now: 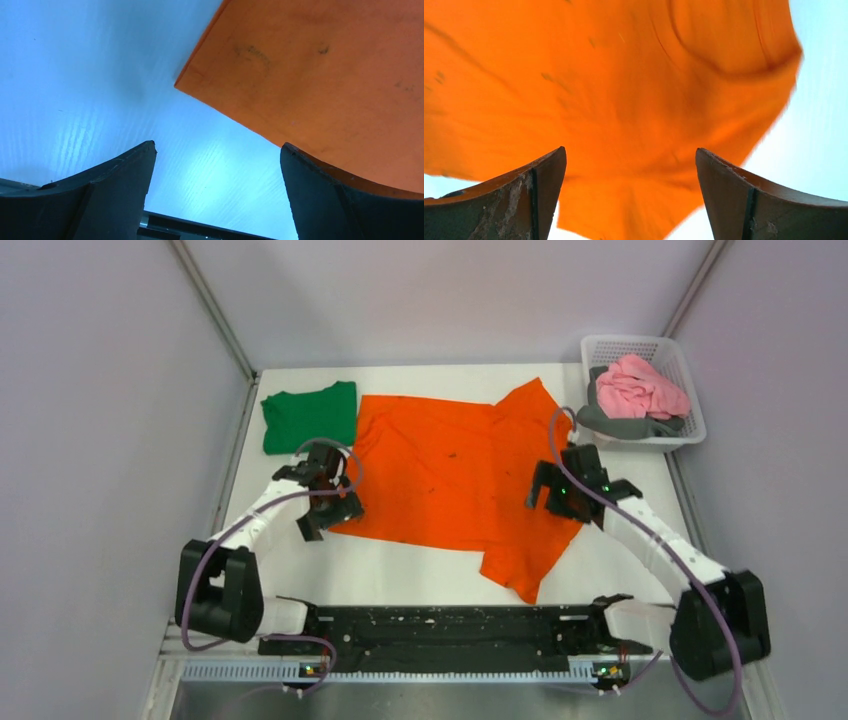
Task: Fold and stack the t-shirts
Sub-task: Flatten out the tshirt, then grab the side of the flattened tshirt closest away from the robot with both arms
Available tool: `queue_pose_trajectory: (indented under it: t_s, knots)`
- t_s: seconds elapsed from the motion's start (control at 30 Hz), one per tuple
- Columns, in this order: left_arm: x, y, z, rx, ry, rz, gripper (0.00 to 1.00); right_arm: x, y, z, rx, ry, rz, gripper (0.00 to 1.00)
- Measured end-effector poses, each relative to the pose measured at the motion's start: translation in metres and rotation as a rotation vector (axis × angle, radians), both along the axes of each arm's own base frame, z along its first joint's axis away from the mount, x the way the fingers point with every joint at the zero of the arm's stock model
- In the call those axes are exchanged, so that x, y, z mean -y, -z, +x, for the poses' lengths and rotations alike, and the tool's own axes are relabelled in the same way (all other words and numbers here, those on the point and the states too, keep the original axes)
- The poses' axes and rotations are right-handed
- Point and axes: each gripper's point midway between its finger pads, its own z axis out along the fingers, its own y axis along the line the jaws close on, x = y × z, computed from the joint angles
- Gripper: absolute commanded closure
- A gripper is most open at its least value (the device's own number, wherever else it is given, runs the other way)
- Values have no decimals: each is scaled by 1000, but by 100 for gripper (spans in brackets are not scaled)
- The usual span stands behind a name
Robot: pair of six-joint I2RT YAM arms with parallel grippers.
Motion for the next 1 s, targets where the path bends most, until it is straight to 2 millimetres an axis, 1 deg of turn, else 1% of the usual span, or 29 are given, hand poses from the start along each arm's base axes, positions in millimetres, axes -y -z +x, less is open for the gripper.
queue_pose_trajectory:
  t_s: [0.03,0.07,0.1,0.17,0.23,0.27,0.37,0.43,0.5,0.57,0.63,0.7,0.73,0.8,0.83,0.87,1.0]
  knots:
    - [1,3,-6,-10,2,-10,1,7,10,-22,-43,26,1,1]
    - [3,2,-8,-6,6,-23,1,11,13,-37,-68,43,5,3]
    - [4,-2,-8,7,9,-34,1,15,15,-51,-88,61,12,4]
    - [8,-13,-3,64,16,-62,1,19,8,-73,-88,95,43,6]
    - [12,-22,2,112,23,-83,1,21,1,-84,-70,126,77,8]
    - [13,-26,4,130,26,-94,1,23,1,-89,-68,141,84,12]
    - [20,-30,9,161,39,-127,1,33,12,-103,-98,200,62,32]
    - [24,-30,9,164,49,-151,1,37,21,-105,-137,223,38,39]
    - [27,-31,10,165,55,-165,1,37,34,-104,-188,235,15,42]
    - [28,-31,10,166,58,-171,1,37,49,-103,-245,242,-9,48]
    - [28,-32,10,166,58,-173,1,38,63,-105,-291,251,-28,51]
    - [27,-31,10,167,56,-167,1,40,71,-108,-317,264,-45,58]
    - [27,-31,10,168,54,-163,1,41,73,-109,-322,268,-51,63]
    - [26,-31,11,169,51,-158,1,43,75,-108,-320,274,-63,77]
    - [25,-31,11,169,51,-157,1,43,75,-106,-316,275,-63,87]
    - [25,-31,11,169,51,-157,1,43,76,-104,-313,273,-63,100]
    - [25,-31,11,170,50,-154,1,40,81,-99,-335,256,-89,100]
